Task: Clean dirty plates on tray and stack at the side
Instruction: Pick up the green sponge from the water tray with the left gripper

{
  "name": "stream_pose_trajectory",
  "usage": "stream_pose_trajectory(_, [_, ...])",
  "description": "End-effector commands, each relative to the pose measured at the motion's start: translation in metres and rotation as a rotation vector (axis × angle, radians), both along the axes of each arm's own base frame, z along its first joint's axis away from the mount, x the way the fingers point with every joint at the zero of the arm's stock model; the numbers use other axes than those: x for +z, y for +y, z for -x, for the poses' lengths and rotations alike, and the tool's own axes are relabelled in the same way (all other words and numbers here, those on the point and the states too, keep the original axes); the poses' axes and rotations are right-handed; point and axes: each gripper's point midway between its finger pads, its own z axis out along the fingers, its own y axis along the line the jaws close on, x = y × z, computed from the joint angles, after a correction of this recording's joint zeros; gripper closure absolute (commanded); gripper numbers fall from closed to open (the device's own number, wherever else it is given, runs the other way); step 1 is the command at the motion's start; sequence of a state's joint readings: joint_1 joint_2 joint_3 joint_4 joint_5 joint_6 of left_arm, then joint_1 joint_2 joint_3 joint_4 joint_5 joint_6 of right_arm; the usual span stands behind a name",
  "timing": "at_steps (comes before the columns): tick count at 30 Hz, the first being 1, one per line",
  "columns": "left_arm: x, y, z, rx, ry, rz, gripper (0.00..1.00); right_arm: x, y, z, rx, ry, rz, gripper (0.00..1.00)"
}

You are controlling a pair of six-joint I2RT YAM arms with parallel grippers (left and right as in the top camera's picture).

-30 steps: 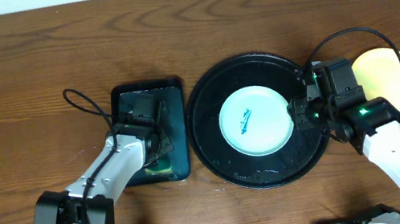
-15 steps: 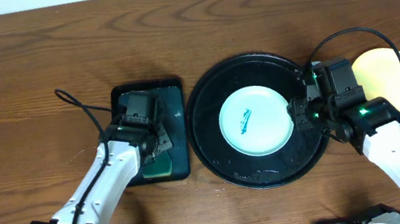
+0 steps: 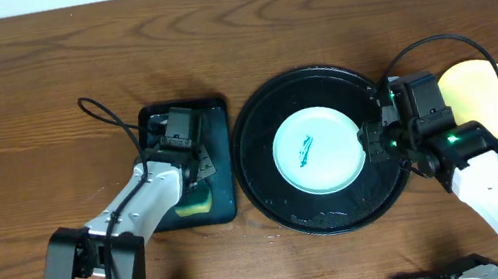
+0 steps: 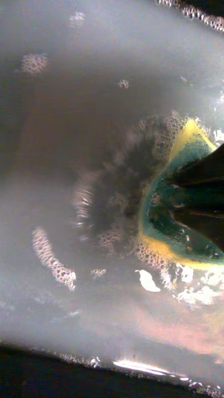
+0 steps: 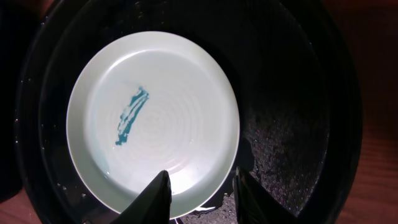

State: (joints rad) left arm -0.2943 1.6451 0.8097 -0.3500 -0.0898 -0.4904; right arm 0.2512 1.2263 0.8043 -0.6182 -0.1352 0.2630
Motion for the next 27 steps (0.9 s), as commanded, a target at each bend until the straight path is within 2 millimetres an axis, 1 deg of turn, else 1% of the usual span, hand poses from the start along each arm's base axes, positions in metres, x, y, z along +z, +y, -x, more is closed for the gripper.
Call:
stream_pose_trajectory(1, [-0.005, 0.001, 0.007, -0.008, 0.054, 0.007, 0.93, 0.007, 0.003, -0.002, -0.003, -0.012, -0.014, 0.68])
stream_pose_trajectory(2, [0.005, 0.0, 0.003, -0.009, 0.033, 0.013, 0.92, 0.007, 0.003, -0.002, -0.003, -0.012, -0.014, 0.68])
stream_pose_trajectory(3, [0.015, -0.002, -0.001, -0.009, 0.012, 0.019, 0.88, 0.007, 0.003, -0.002, -0.003, -0.011, -0.014, 0.68])
stream_pose_trajectory(4, [0.024, -0.002, -0.004, -0.009, -0.007, 0.024, 0.67, 0.007, 0.003, -0.002, -0.003, -0.01, -0.014, 0.68])
stream_pose_trajectory(5, [0.045, -0.003, -0.005, -0.01, -0.038, 0.033, 0.5, 0.006, 0.003, -0.001, -0.003, -0.007, -0.013, 0.68])
stream_pose_trajectory(7, [0.059, -0.001, 0.0, -0.01, -0.05, 0.037, 0.4, 0.006, 0.003, -0.001, -0.003, -0.004, -0.012, 0.69])
stream_pose_trajectory(9, [0.068, 0.001, 0.01, -0.009, -0.041, 0.035, 0.36, 0.006, 0.003, 0.0, -0.003, -0.002, -0.011, 0.69])
stream_pose_trajectory(12, [0.073, 0.001, 0.034, -0.012, 0.027, 0.059, 0.35, 0.006, 0.003, 0.0, -0.003, -0.002, -0.011, 0.68])
stream_pose_trajectory(13, [0.07, -0.004, 0.052, -0.015, 0.101, 0.098, 0.35, 0.006, 0.003, 0.0, -0.003, -0.002, -0.011, 0.68])
stream_pose_trajectory(14, [0.066, -0.007, 0.062, -0.022, 0.142, 0.119, 0.36, 0.006, 0.003, 0.0, -0.003, -0.002, -0.011, 0.68])
stream_pose_trajectory(17, [0.051, -0.007, 0.08, -0.024, 0.224, 0.126, 0.36, 0.006, 0.003, 0.0, -0.003, -0.002, -0.012, 0.68])
stream_pose_trajectory(19, [0.036, -0.005, 0.087, -0.02, 0.252, 0.115, 0.36, 0.006, 0.003, 0.0, -0.003, -0.002, -0.011, 0.68])
stream_pose_trajectory(20, [0.026, -0.004, 0.089, -0.02, 0.261, 0.113, 0.38, 0.006, 0.003, 0.0, -0.003, -0.002, -0.011, 0.68])
stream_pose_trajectory(24, [-0.005, -0.001, 0.1, 0.039, 0.314, 0.107, 0.49, 0.006, 0.003, 0.0, -0.003, -0.001, -0.011, 0.68])
stream_pose_trajectory(26, [-0.015, 0.0, 0.103, 0.069, 0.34, 0.103, 0.56, 0.006, 0.003, 0.0, -0.003, -0.002, -0.011, 0.68])
stream_pose_trajectory(27, [-0.018, -0.001, 0.101, 0.07, 0.343, 0.103, 0.65, 0.006, 0.003, 0.0, -0.004, -0.002, -0.012, 0.68])
